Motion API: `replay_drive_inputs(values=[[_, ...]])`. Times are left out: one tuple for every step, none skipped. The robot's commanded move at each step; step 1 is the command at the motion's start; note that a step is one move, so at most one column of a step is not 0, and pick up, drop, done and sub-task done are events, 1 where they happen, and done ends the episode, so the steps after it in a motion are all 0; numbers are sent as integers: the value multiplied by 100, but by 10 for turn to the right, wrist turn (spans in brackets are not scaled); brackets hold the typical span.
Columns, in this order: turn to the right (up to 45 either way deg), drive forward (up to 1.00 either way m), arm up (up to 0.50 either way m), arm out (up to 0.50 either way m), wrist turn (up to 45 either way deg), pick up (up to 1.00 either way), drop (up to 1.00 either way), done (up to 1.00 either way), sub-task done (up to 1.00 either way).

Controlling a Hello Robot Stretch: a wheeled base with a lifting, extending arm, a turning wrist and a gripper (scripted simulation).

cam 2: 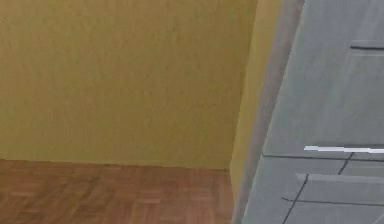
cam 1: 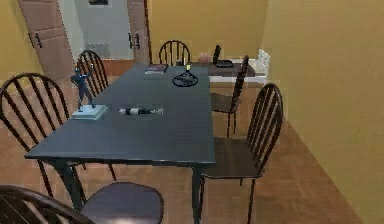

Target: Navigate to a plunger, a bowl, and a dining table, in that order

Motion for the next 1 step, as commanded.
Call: replay_drive_inputs(values=[[-450, 0, 0, 0, 0, 0, 0, 0, 0]])
